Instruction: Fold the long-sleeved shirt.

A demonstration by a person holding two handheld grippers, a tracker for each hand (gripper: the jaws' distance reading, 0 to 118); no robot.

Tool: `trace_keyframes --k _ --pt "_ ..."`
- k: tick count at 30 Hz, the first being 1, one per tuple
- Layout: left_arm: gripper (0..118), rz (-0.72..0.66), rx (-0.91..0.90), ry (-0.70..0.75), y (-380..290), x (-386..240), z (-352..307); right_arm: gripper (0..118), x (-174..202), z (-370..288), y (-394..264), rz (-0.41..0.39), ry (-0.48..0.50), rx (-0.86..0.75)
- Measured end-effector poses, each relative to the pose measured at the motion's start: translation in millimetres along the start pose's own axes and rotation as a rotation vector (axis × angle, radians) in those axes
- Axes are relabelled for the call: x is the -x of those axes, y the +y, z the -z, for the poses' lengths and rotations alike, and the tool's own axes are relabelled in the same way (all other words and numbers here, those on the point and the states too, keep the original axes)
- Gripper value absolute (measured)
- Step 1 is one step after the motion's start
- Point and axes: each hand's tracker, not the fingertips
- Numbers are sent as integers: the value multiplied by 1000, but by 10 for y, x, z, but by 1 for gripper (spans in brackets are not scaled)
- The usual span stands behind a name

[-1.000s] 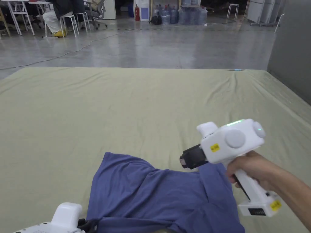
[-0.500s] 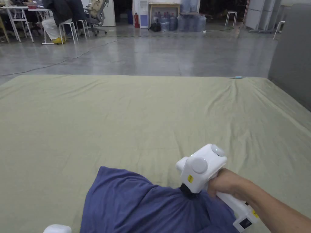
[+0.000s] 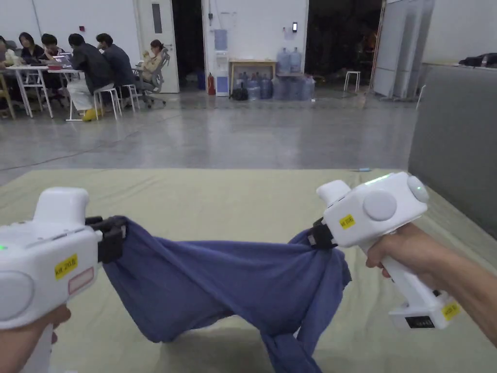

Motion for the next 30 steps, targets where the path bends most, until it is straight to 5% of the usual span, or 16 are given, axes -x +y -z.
trace_keyframes --k 17,23,30 --pt "1 6 -234 125 2836 120 740 0 -454 -1532 2394 30 -295 -415" --pt "1 52 -228 126 2822 -23 925 0 -606 -1434 2437 72 -328 -442" --pt "1 80 -68 91 1895 -112 1425 0 -804 -488 1695 160 -281 -296"
